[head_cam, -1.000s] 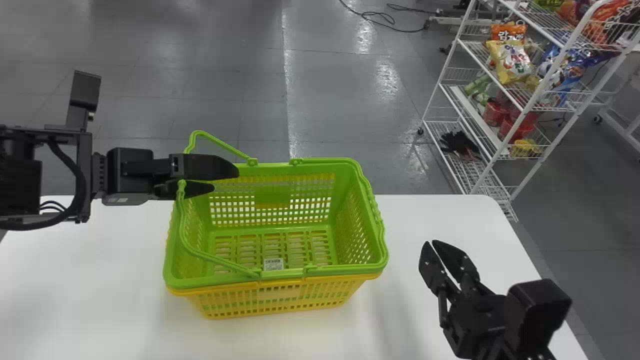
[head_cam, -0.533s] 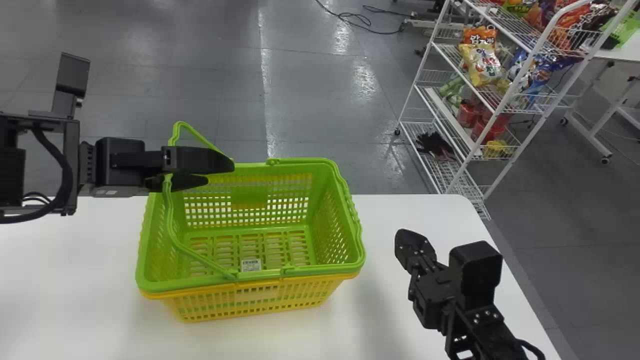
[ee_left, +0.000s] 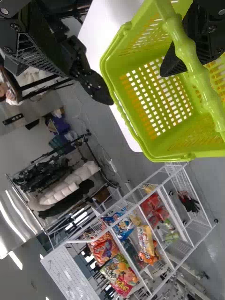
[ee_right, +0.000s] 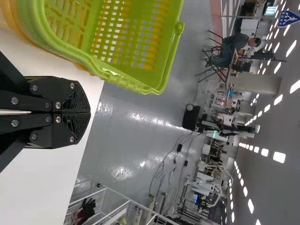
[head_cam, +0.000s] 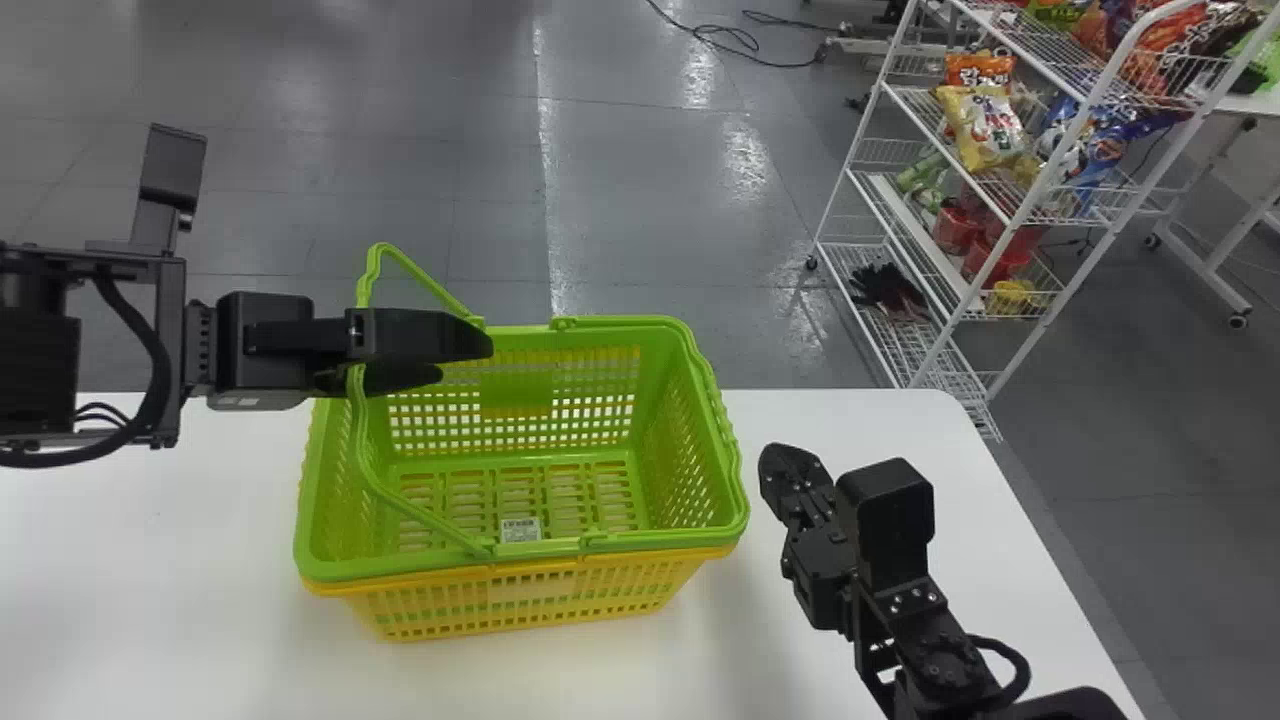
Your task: Grasp handle with right gripper to insert into left gripper then lift and swing left to center
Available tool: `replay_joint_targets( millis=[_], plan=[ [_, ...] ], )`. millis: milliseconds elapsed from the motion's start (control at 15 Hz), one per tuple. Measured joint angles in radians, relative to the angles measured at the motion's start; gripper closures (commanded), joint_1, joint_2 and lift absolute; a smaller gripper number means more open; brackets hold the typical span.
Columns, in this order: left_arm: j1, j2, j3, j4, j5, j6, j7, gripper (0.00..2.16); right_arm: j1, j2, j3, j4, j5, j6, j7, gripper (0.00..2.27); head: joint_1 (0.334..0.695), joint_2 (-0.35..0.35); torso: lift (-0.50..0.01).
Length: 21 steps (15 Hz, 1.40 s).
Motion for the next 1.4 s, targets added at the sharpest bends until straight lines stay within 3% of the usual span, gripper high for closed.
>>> replay_joint_targets(
  millis=[1400],
  plan=[
    [0.035,-0.004,0.002,-0.033,0.009,0.000,-0.004,0.08,-0.078,-0.009,0.037,0.073,0.006,0.030,-0.007,2.10,0.695,-0.157,-0.093]
  ],
)
